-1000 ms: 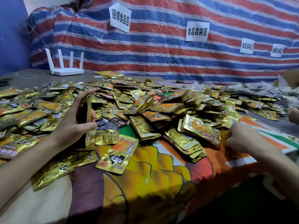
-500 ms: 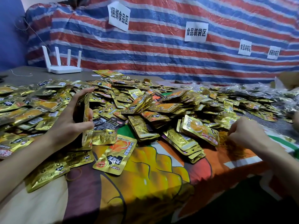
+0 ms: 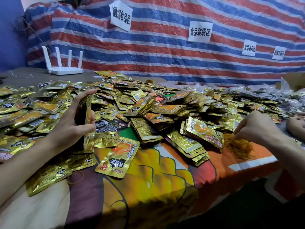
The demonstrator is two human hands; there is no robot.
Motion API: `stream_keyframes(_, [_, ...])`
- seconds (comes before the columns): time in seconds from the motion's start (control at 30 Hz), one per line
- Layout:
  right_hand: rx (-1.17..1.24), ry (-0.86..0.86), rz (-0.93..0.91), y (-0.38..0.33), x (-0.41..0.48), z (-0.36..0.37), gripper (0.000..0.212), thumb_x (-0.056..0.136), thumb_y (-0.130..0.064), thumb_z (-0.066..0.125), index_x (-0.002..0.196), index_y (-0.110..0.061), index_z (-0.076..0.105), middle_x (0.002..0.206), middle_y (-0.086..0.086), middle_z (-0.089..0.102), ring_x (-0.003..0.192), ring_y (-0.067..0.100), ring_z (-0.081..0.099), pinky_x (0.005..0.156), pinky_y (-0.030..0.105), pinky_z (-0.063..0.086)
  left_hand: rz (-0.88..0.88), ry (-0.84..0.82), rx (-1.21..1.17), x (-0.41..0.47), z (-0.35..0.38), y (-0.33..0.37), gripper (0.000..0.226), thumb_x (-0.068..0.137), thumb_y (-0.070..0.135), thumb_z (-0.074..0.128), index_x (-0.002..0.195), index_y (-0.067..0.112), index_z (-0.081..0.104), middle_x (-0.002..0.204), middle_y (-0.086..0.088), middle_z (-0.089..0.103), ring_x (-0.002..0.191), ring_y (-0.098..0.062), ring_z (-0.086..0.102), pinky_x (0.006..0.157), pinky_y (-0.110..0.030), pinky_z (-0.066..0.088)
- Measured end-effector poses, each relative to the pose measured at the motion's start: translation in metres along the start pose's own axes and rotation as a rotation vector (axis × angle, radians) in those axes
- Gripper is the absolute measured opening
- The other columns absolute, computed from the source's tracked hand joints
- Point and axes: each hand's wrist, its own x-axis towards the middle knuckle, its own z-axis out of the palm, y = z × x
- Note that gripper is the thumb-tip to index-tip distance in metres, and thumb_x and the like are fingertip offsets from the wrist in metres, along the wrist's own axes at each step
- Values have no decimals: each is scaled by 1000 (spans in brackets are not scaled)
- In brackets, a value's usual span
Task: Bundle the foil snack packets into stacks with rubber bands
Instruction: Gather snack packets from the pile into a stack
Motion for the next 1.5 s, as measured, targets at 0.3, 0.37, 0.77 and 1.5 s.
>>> stream_keyframes(0.3, [35, 155, -42, -1, 3, -6, 13, 80, 1, 75, 78, -11, 81, 65, 11, 72, 64, 24, 66, 61, 28, 49, -3, -3, -6, 0, 1, 3, 97, 65, 2, 66, 147, 45, 38, 85, -14, 54, 79, -46, 54, 88, -47, 48])
stream_keyframes(0.37, [73, 208, -45, -5, 2, -9, 15, 83, 3, 70, 82, -8, 81, 75, 16, 74, 73, 32, 69, 70, 37, 57, -6, -8, -15, -1, 1, 3, 97, 65, 2, 66, 147, 46, 38, 84, -14, 54, 79, -46, 54, 84, -49, 49])
stream_keyframes(0.77, [392, 110, -445, -110, -27, -19, 26, 94, -11, 67, 120, -8, 70, 87, -7, 68, 71, 2, 65, 62, 14, 48, -48, 98, -109, -1, 2, 9, 86, 61, -4, 57, 139, 30, 46, 86, -23, 56, 81, -37, 63, 82, -58, 56])
stream_keyframes(1.5, [1325, -599, -649, -347, -73, 111, 26, 95, -19, 69, 91, 6, 73, 74, 7, 68, 64, 8, 63, 60, 19, 52, -27, 322, -31, 0, -36, 21, 65, 67, -1, 59, 124, 32, 58, 91, -6, 58, 77, -18, 57, 65, -29, 54])
